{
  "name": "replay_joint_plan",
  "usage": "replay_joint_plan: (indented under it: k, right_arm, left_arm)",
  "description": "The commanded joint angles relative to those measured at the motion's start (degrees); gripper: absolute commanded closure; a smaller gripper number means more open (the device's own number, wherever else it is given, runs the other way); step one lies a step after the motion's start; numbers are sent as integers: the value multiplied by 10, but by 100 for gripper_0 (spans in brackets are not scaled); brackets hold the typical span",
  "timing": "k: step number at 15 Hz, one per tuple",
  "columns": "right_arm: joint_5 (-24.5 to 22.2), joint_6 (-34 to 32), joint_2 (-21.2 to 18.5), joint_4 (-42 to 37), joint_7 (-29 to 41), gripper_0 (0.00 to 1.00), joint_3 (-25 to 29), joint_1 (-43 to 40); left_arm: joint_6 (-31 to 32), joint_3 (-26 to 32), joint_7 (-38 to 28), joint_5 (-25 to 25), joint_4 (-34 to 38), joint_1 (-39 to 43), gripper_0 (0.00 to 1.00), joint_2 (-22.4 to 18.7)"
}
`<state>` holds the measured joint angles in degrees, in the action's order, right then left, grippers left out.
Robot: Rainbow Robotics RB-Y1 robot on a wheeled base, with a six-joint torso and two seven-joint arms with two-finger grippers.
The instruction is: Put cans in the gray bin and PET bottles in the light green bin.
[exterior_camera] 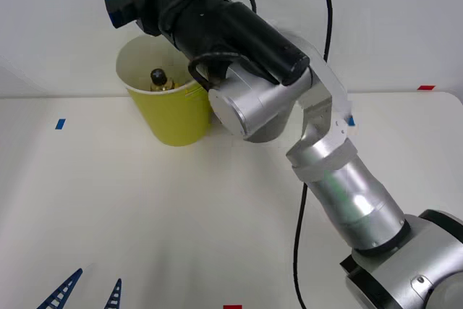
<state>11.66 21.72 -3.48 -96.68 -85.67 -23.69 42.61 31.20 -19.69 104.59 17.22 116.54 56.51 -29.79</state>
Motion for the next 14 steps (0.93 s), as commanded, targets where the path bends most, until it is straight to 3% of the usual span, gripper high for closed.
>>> replay_joint_plan:
  k: [1, 5, 10, 14]
  right_arm:
    - [6, 0, -50, -91, 4, 0, -20, -91]
    - [-4, -1, -89, -182, 6, 0, -20, -204]
    - [-27, -11, -174, -316, 18, 0, -12, -369]
    - [-60, -33, -193, -351, 19, 0, -9, -442]
  left_arm:
    - [0, 0, 0, 0, 0, 0, 40, 0]
    - [0, 0, 0, 0, 0, 0, 40, 0]
    - [0, 0, 0, 0, 0, 0, 40, 0]
    - [0, 0, 0, 0, 0, 0, 40, 0]
